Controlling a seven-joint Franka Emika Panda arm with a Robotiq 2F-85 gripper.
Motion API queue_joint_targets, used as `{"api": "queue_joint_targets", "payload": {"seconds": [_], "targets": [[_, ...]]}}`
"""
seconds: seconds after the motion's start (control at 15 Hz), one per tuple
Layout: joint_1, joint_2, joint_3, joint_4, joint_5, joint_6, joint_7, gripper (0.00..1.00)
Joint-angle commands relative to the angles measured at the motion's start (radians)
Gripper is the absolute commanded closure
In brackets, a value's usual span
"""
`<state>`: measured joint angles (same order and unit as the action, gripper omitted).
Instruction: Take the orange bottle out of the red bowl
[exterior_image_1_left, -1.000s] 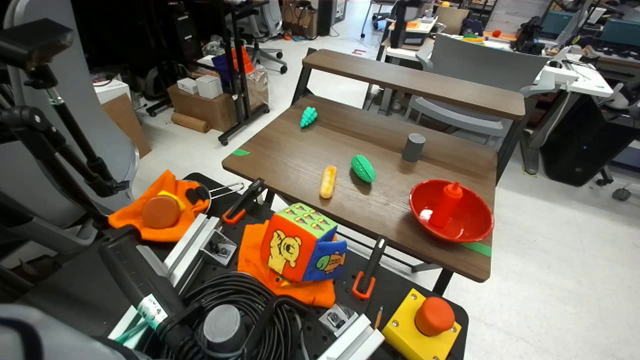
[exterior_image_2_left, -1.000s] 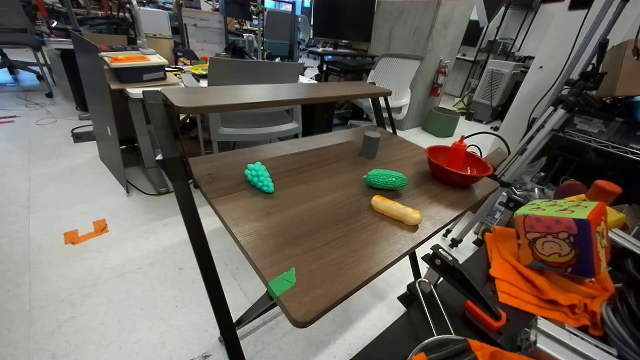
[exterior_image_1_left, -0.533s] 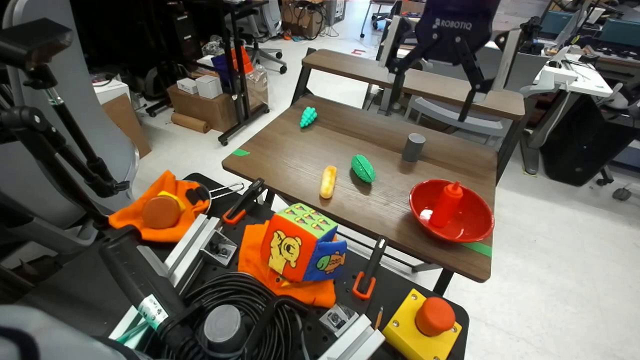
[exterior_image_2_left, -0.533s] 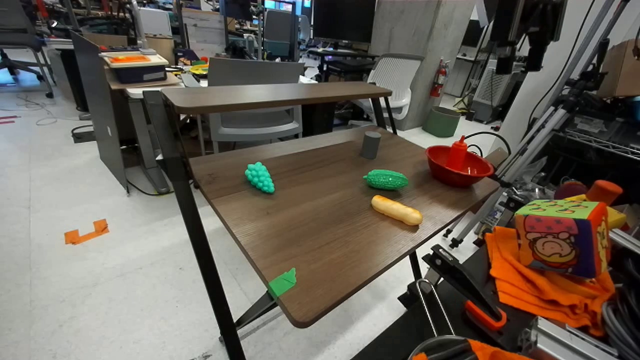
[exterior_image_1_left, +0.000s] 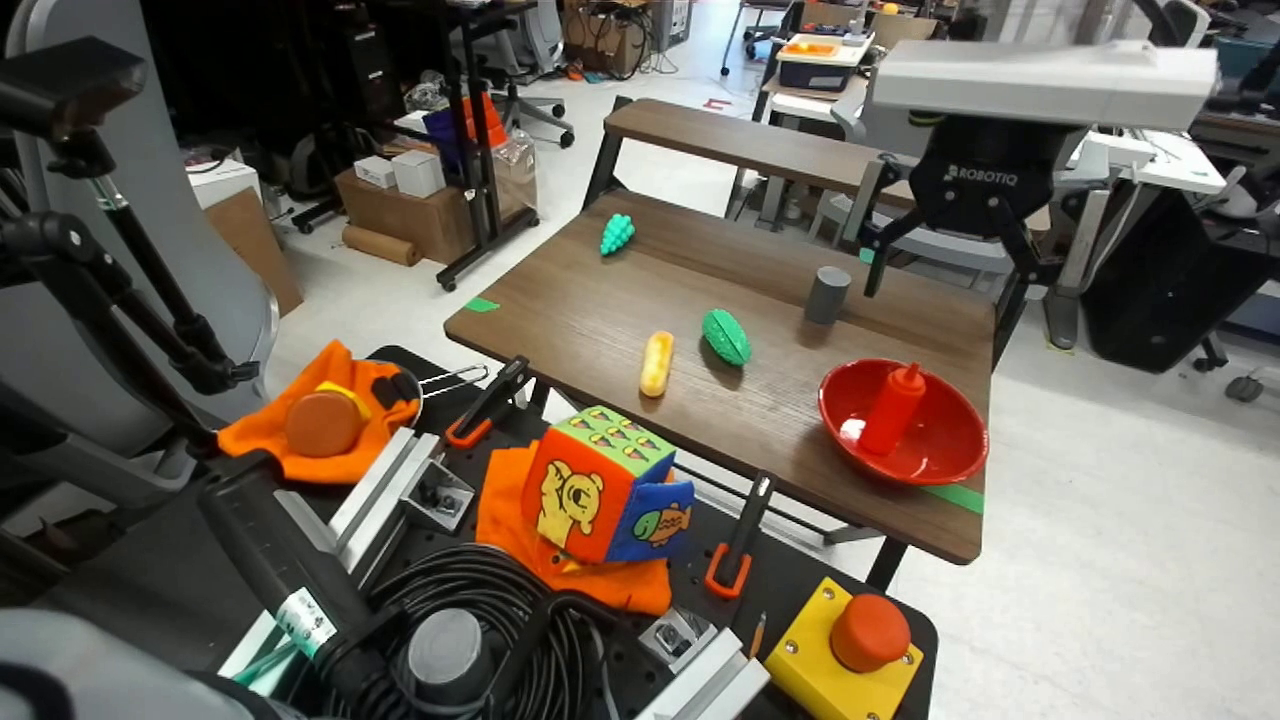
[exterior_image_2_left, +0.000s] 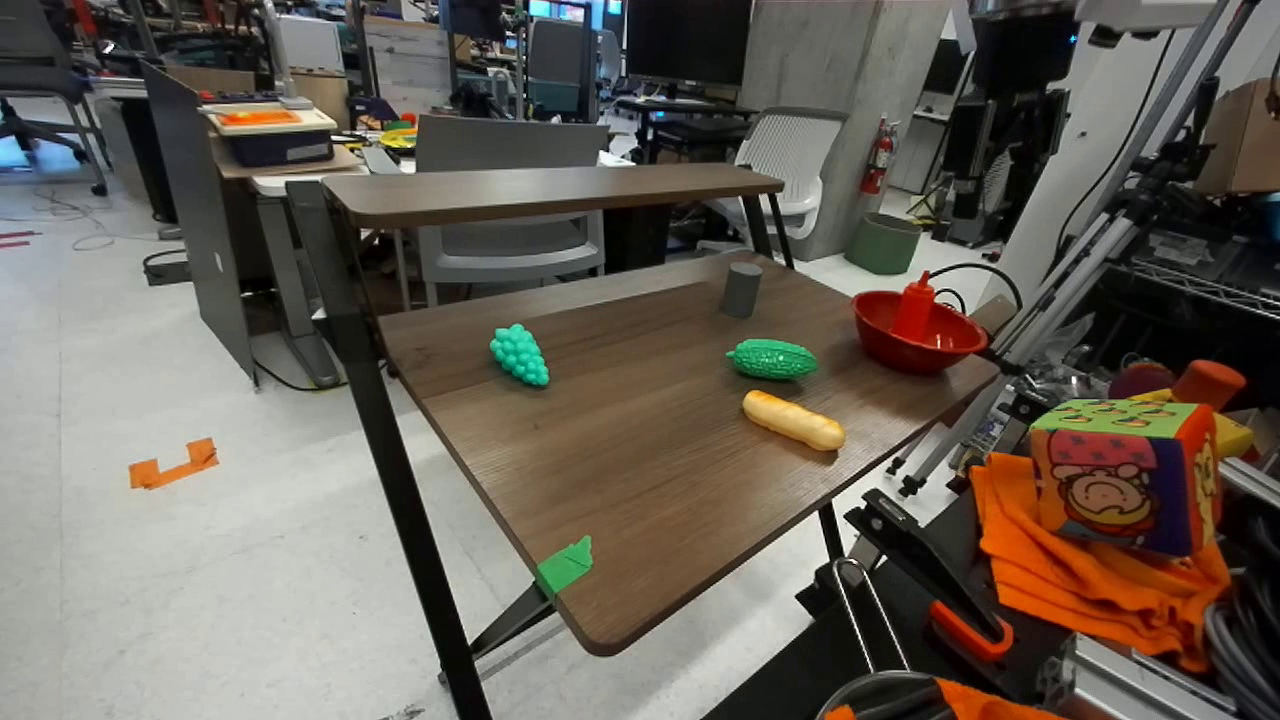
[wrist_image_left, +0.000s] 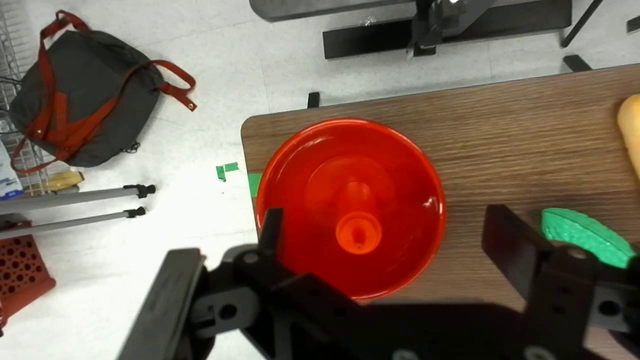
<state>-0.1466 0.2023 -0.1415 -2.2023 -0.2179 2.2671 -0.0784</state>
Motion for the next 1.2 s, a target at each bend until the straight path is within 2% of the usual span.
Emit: {"api": "queue_joint_targets", "payload": {"seconds": [0.0,0.27,0.93,1.0,1.07,1.13], "targets": [[-0.022,0.094,-0.010,0.043,-0.002,0.108,-0.070,0.00],[-0.041,0.195,0.001,0.094,0.029,0.147,-0.117,0.00],[-0.018,0.382,0.014,0.241,0.011,0.067,-0.104,0.00],[-0.017,0.395,0.018,0.255,0.011,0.043,-0.111,0.25],[-0.014,0.406,0.019,0.266,0.010,0.024,-0.112,0.28],[-0.012,0.416,0.021,0.279,0.009,0.002,-0.111,0.35]]}}
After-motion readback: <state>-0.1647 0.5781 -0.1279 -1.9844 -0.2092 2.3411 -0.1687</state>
